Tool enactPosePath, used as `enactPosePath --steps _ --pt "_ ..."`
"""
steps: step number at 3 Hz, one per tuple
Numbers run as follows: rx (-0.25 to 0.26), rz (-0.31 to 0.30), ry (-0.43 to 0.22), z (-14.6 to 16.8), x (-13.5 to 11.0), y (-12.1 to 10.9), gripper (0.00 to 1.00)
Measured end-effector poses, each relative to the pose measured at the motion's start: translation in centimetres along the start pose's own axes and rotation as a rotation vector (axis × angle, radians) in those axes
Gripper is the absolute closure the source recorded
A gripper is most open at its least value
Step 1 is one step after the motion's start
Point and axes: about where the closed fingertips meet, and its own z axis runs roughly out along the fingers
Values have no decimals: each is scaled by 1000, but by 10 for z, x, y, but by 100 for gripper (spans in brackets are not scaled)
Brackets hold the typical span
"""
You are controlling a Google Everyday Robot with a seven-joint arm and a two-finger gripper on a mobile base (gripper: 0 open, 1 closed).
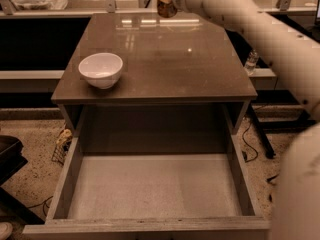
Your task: Place orange can into top drawer
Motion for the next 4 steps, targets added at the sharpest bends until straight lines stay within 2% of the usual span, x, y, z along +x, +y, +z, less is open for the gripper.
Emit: enactPosePath --steps 1,2,3,4 --pt "52 -39 10 -67 -25 0 100" --pt "78 -66 47 -130 -24 14 100" --pt "100 -52 98 -189 3 31 100" --pt "92 -23 128 -220 40 51 100"
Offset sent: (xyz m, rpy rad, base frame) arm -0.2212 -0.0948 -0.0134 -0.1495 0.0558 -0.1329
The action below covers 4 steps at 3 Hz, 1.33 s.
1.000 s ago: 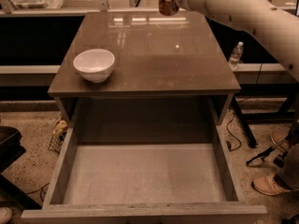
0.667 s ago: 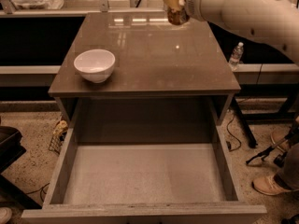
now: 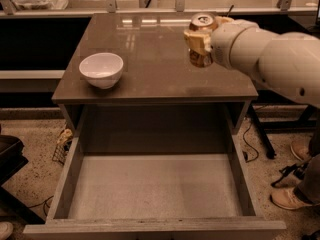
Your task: Place orange can into top drawer
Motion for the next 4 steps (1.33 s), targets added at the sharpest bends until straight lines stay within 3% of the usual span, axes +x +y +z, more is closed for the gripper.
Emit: enactPosePath --steps 2,4 --pt "-74 79 34 -43 113 46 100" --pt "-74 79 34 -43 112 46 100"
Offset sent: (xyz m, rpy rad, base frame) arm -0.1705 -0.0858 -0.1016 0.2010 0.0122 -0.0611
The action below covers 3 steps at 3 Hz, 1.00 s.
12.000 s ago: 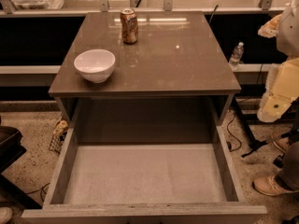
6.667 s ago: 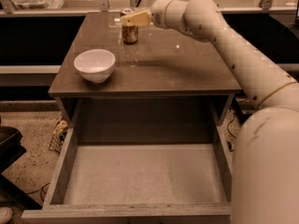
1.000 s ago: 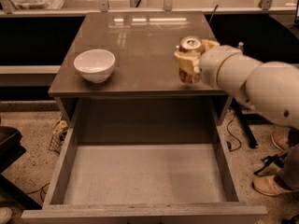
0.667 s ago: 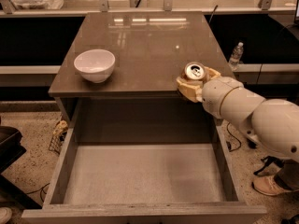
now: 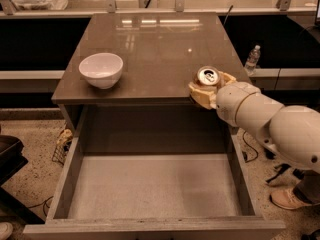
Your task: Place orange can into top drawer
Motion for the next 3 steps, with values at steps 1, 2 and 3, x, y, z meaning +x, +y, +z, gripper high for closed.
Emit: enactPosePath --steps 1,2,3 --pt "0 0 0 0 0 0 100" --pt "0 0 0 0 -1 0 100" --pt "0 0 0 0 -1 0 100"
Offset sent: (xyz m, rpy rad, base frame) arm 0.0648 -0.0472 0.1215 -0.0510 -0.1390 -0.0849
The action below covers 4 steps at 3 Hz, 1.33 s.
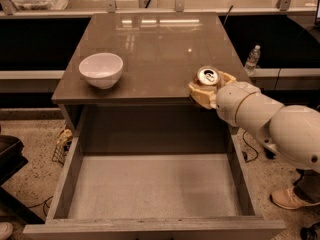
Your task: Place orange can into top drawer
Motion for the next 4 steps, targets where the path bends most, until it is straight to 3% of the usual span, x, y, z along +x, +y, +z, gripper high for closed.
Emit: enactPosePath --steps 1,2,3,4 --pt "-5 -28 5 24 -23 -14 98" --pt "-24 -35 19 35 -14 -8 76" --pt "-23 -35 19 34 -15 -8 47" --pt "-23 -35 19 34 -15 -8 60"
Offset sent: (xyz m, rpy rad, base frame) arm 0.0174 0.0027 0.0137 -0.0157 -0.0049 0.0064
